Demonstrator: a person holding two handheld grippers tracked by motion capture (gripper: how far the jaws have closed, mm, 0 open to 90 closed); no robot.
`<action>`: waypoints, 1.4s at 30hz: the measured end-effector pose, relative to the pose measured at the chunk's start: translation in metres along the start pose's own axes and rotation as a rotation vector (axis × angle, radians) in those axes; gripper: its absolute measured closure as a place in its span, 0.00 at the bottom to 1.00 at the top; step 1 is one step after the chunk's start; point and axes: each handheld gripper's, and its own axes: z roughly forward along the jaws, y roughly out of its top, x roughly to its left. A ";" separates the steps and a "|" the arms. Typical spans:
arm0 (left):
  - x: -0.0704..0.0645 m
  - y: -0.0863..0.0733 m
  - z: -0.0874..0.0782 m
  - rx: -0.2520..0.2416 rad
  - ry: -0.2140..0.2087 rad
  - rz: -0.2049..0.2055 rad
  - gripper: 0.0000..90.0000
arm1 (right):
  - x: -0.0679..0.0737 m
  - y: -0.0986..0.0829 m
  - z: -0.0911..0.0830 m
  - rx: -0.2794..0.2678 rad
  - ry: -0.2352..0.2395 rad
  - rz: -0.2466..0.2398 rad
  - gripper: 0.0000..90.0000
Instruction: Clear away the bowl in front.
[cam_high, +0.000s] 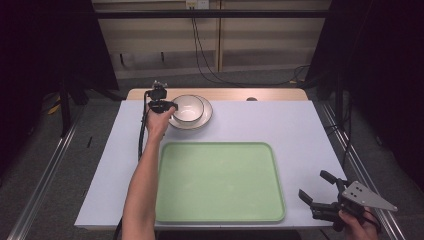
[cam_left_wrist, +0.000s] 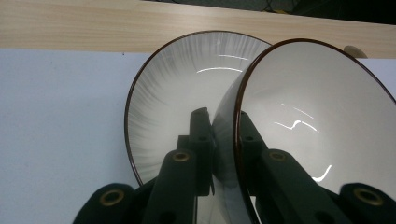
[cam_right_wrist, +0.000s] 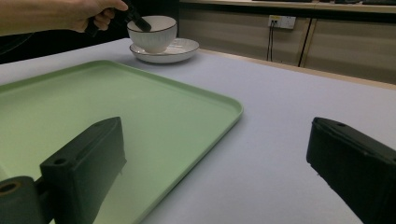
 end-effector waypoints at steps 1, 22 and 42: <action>0.000 0.001 -0.002 -0.007 -0.001 0.001 0.90 | 0.000 0.000 0.000 -0.001 0.000 -0.003 0.05; -0.004 0.007 -0.023 -0.052 -0.062 0.012 0.90 | -0.001 0.000 0.001 -0.001 -0.002 -0.002 0.05; -0.019 0.005 -0.048 -0.073 -0.152 0.069 0.90 | 0.000 0.001 0.001 -0.001 -0.001 -0.007 0.05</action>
